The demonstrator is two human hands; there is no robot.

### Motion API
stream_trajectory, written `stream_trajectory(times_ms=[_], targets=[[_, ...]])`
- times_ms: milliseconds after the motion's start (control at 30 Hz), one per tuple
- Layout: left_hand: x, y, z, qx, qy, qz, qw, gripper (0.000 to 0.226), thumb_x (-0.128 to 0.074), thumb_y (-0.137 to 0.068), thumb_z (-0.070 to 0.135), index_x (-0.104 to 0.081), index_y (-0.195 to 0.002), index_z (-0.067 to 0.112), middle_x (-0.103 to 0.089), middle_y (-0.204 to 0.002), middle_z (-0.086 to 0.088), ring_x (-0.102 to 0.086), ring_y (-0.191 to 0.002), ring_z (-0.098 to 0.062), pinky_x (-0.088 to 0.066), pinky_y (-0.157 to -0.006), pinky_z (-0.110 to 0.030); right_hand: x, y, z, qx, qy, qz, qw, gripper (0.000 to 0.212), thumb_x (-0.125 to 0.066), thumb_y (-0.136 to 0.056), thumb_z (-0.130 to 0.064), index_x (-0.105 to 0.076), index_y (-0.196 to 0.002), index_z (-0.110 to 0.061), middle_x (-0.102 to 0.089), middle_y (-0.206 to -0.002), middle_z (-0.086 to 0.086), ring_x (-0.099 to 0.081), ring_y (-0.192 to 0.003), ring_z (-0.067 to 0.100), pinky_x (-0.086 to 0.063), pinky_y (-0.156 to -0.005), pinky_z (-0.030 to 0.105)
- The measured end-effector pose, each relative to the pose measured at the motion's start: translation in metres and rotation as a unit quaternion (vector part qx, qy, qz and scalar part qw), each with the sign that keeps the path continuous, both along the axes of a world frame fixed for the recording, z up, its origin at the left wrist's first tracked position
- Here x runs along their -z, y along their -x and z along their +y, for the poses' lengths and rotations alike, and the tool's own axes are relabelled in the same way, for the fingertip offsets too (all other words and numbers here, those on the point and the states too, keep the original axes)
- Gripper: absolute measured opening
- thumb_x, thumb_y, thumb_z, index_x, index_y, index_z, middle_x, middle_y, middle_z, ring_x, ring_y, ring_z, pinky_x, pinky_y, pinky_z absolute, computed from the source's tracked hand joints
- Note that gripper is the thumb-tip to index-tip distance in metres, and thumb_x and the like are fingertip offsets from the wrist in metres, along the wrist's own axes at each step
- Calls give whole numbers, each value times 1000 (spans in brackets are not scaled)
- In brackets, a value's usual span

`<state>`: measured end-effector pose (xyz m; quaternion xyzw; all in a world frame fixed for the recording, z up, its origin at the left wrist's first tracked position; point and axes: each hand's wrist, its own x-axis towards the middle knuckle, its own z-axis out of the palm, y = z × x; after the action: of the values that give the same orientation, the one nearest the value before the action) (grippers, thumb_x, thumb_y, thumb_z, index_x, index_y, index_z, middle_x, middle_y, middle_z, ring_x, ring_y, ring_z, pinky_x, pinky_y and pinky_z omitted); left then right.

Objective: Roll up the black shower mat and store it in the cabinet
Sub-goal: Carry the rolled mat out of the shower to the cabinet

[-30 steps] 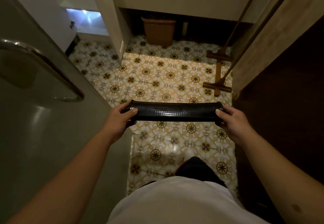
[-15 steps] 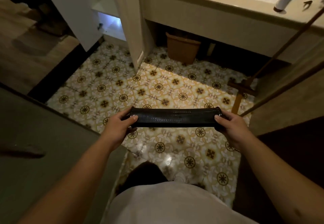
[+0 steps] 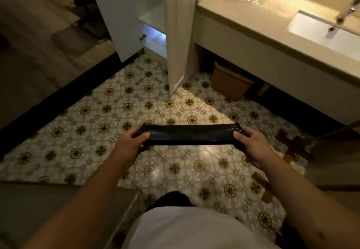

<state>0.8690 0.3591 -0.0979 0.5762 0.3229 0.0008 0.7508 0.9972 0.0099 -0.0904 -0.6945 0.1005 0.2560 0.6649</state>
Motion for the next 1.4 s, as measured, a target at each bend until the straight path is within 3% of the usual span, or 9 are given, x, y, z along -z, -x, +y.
stream_trajectory(times_ms=[133, 300, 467, 733, 933, 1033, 1100, 1267, 1400], targets=[[-3, -29, 23, -46, 4, 3, 999, 50, -64, -87, 5, -52, -135, 11, -61, -122, -11, -63, -100, -27, -54, -64, -26, -2, -59, 36, -53, -10, 4, 999, 19, -65, -87, -15, -73, -102, -24, -68, -99, 2, -61, -83, 15, -49, -69, 28], [-7, -50, 58, -117, -12, 9, 993, 50, -65, -87, 8, -52, -135, 15, -62, -123, -7, -63, -105, -27, -54, -75, -33, 0, -126, 96, -110, -20, 14, 994, 22, -65, -87, -13, -71, -106, -22, -68, -101, 1, -62, -84, 15, -49, -69, 27], [-2, -72, 89, -202, -28, 15, 979, 48, -66, -87, 10, -55, -133, 19, -62, -122, -6, -65, -102, -25, -54, -71, -30, 6, -201, 163, -209, -47, 16, 977, 21, -62, -88, -10, -74, -96, -26, -74, -91, -7, -68, -82, 10, -52, -64, 21], [-8, -124, 107, -341, -35, 1, 939, 37, -65, -87, 8, -63, -120, 25, -69, -108, 2, -70, -90, -14, -55, -65, -26, 20, -326, 274, -330, -39, 22, 943, 34, -65, -87, -14, -61, -121, -15, -68, -108, 1, -64, -95, 17, -49, -72, 27], [-1, -145, 134, -417, -25, 3, 908, 32, -66, -87, 10, -65, -111, 30, -68, -110, 3, -69, -93, -15, -55, -70, -31, 18, -377, 362, -419, -36, 7, 907, 22, -66, -85, -12, -72, -103, -23, -75, -88, -5, -69, -79, 12, -52, -61, 22], [3, -148, 162, -431, -28, 2, 902, 39, -68, -86, 11, -62, -120, 29, -68, -112, 3, -69, -95, -16, -55, -67, -27, 22, -390, 407, -453, -24, 4, 891, 32, -67, -85, -14, -67, -115, -22, -72, -102, 0, -68, -92, 17, -54, -71, 28], [7, -148, 189, -432, -32, 1, 901, 37, -69, -85, 12, -65, -114, 35, -69, -112, 4, -68, -97, -16, -55, -68, -27, 24, -397, 439, -466, -17, 3, 885, 38, -68, -84, -13, -63, -121, -21, -69, -111, 4, -66, -99, 22, -53, -78, 34], [15, -153, 277, -420, -46, 3, 906, 35, -71, -84, 16, -68, -108, 41, -67, -116, 0, -68, -99, -17, -56, -70, -27, 25, -407, 528, -483, -14, -6, 876, 28, -68, -82, -8, -72, -100, -29, -74, -96, -4, -70, -87, 14, -54, -66, 24], [10, -160, 343, -413, -54, 8, 909, 38, -71, -84, 17, -66, -114, 40, -70, -114, 3, -68, -99, -18, -56, -70, -28, 23, -417, 590, -494, -23, 14, 869, 38, -67, -80, -5, -66, -114, -24, -73, -104, -2, -68, -95, 16, -54, -71, 26]])
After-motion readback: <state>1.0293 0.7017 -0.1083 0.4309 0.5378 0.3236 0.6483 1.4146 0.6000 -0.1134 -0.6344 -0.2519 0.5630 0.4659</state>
